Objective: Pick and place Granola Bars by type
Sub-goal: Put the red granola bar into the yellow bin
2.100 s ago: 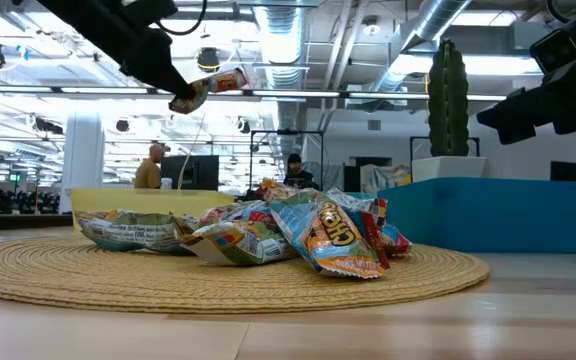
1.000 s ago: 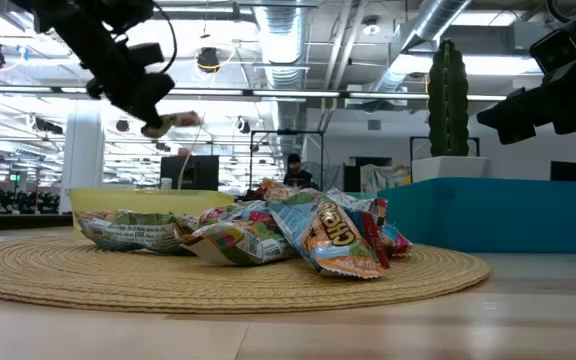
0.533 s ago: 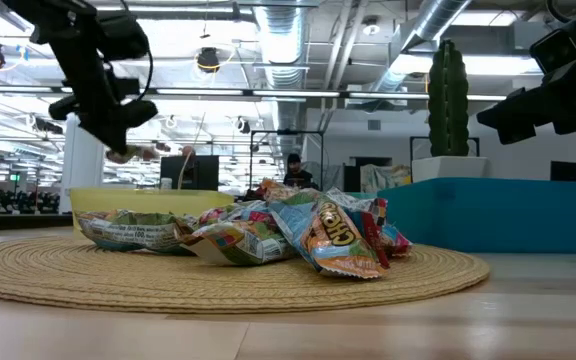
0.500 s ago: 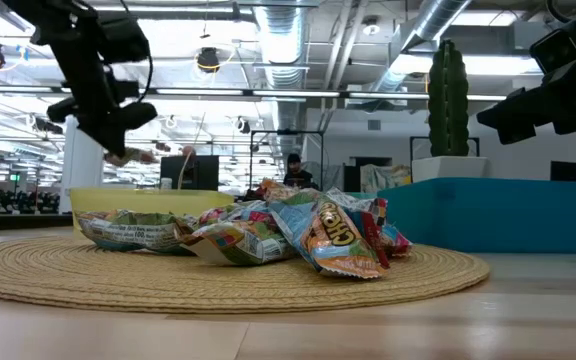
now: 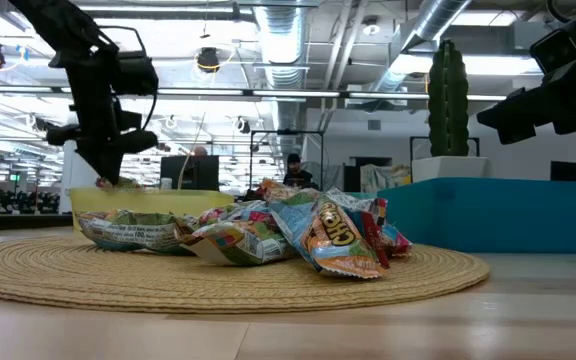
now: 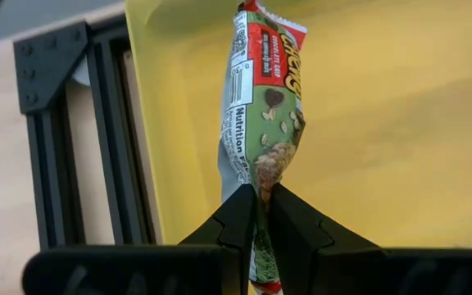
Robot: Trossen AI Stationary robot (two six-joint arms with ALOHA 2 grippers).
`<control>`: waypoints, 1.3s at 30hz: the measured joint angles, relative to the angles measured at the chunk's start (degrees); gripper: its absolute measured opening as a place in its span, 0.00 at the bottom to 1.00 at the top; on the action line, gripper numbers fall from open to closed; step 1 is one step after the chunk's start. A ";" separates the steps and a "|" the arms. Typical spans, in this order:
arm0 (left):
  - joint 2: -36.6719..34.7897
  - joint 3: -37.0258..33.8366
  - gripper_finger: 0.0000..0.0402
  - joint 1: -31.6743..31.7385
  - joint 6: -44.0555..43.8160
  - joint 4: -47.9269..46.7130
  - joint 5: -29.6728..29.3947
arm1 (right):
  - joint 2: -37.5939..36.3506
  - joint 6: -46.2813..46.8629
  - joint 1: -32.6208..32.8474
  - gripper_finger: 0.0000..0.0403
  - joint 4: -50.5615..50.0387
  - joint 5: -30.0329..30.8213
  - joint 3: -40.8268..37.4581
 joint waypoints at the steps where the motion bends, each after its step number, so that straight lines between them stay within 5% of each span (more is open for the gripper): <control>1: 0.81 0.00 0.07 0.39 0.00 0.07 0.25 | -0.02 0.01 -0.01 0.38 0.00 0.00 0.02; 14: 3.22 -0.01 0.08 1.43 1.81 0.75 2.69 | -0.02 0.01 -0.01 0.38 0.00 0.00 0.02; 28: 3.22 -0.02 0.21 1.43 2.81 1.67 1.30 | -0.01 0.00 0.00 0.38 0.00 0.00 0.00; 39: 1.42 -0.04 0.22 -1.39 5.25 7.57 7.10 | -0.02 0.01 0.01 0.38 -0.02 0.00 0.02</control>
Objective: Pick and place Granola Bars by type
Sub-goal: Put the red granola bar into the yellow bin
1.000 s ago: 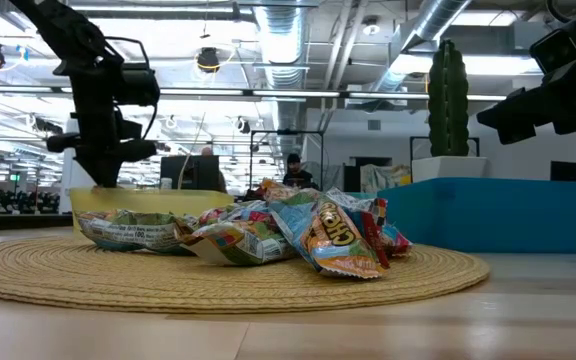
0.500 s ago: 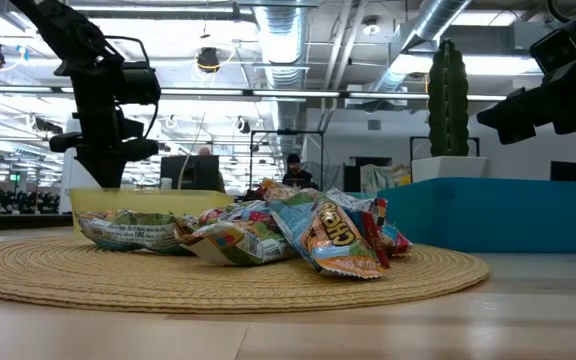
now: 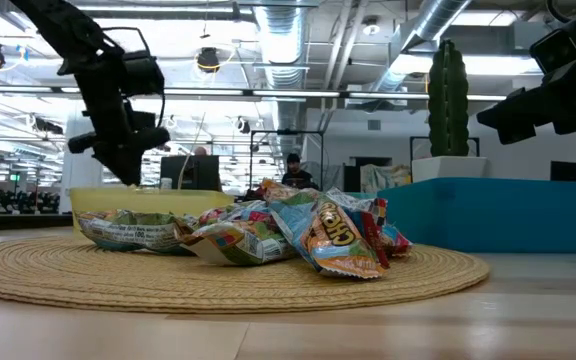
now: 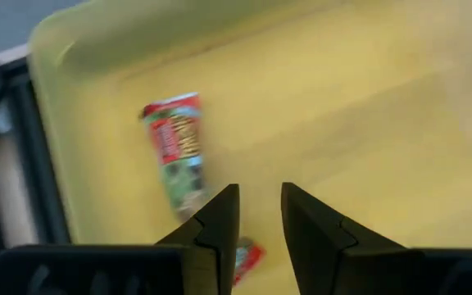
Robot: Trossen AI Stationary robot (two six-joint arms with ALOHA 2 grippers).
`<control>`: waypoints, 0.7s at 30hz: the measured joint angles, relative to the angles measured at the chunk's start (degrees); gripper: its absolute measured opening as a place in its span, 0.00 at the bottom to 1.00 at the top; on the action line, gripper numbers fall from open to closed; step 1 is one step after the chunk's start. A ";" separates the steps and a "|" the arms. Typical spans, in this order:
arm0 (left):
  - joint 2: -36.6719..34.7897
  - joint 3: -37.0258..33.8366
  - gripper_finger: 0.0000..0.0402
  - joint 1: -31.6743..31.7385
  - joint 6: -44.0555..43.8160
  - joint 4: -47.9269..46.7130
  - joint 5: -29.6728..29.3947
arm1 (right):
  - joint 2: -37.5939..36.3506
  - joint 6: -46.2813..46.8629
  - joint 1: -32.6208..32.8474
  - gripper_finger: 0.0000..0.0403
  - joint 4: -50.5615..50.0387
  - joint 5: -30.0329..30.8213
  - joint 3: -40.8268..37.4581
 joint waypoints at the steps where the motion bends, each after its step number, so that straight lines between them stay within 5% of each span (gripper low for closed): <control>1: -0.52 0.00 0.22 -0.73 0.08 0.40 0.71 | 0.00 -0.02 -0.02 0.38 0.02 0.00 -0.02; 21: -10.07 0.00 0.22 -32.86 6.22 7.57 9.72 | 0.01 0.00 -0.01 0.38 0.02 0.00 -0.01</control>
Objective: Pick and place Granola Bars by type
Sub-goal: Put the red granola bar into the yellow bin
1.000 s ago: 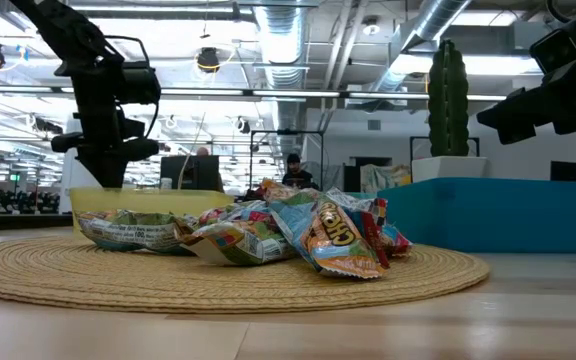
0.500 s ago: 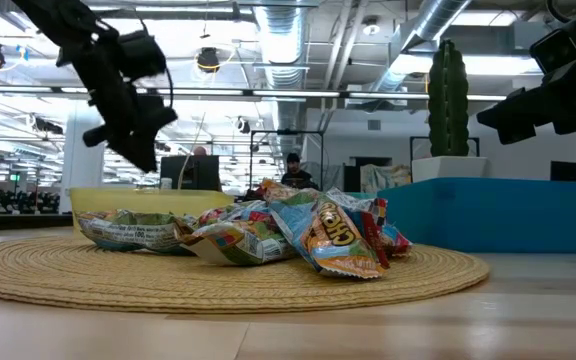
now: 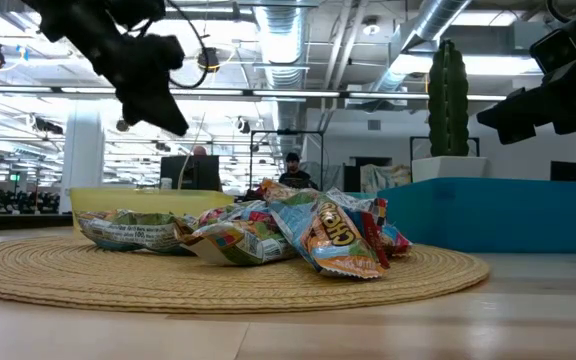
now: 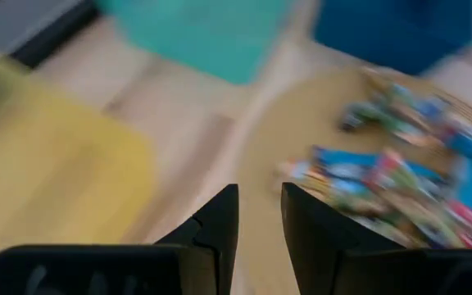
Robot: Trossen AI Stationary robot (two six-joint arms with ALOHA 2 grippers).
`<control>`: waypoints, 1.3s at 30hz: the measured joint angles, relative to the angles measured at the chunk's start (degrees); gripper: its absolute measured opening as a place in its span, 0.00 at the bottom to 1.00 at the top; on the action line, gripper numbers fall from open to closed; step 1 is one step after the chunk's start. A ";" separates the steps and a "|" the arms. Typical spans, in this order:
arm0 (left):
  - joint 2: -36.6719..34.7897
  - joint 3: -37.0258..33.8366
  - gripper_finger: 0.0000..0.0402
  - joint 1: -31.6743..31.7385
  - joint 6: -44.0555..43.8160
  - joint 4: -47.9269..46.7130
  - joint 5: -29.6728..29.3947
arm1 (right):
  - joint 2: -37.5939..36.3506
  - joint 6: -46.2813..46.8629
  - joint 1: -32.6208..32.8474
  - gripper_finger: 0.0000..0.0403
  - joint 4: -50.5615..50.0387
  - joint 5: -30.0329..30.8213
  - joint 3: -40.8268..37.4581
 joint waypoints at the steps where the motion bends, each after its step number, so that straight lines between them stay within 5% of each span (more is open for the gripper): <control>1: 0.00 0.00 0.22 -1.74 0.96 0.39 0.42 | 0.00 -0.01 0.00 0.38 0.00 0.00 0.00; 15: 0.71 0.00 0.22 -26.52 9.65 1.61 1.18 | 0.01 0.00 0.01 0.38 0.00 0.00 -0.01; 23: 7.01 0.00 0.22 -37.96 9.66 3.19 -3.64 | -0.01 0.00 -0.01 0.38 0.00 0.00 0.00; 33: 13.57 0.00 0.22 -41.16 8.70 16.05 -7.20 | 0.01 0.00 -0.01 0.38 0.00 0.00 -0.01; 39: 18.12 0.07 0.22 -39.49 -2.15 22.45 -10.98 | 0.00 0.00 0.01 0.38 0.00 0.00 0.00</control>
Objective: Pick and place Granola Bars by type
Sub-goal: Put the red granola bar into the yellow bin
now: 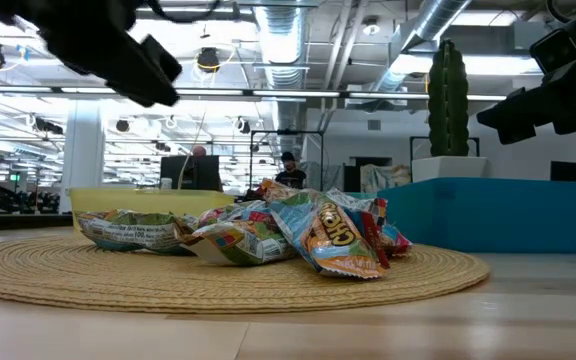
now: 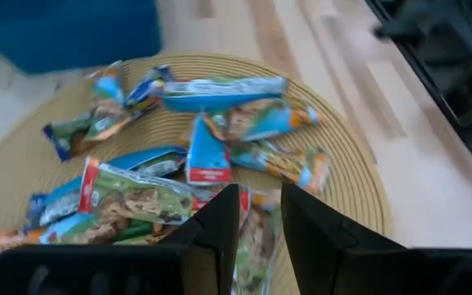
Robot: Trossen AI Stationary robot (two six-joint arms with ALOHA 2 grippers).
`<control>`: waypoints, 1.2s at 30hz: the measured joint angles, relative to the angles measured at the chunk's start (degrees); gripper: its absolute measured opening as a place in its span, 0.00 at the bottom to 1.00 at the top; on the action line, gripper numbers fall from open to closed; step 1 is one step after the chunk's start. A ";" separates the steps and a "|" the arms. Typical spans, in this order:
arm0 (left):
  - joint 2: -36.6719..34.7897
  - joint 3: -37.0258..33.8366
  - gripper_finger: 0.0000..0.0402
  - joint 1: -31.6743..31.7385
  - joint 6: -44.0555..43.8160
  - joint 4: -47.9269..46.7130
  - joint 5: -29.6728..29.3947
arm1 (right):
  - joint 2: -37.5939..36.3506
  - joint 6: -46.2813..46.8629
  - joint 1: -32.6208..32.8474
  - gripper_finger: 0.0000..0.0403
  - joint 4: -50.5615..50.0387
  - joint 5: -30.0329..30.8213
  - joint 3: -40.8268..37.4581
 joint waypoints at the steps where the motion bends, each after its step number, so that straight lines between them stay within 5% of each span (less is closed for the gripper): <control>1: 0.68 0.05 0.22 0.44 -1.92 0.70 0.03 | 0.01 0.00 0.00 0.38 -0.01 0.00 0.01; 12: 8.68 8.83 0.22 5.16 -32.71 -0.62 -0.28 | -0.01 0.00 0.00 0.38 -0.02 0.00 0.01; 22: 13.96 14.28 0.23 5.78 -39.22 -10.93 -7.61 | 0.00 -0.01 -0.01 0.38 0.02 0.00 0.01; 36: 18.20 14.45 0.37 9.33 -49.40 -16.10 -3.00 | 0.01 0.00 -0.02 0.38 0.00 0.00 0.01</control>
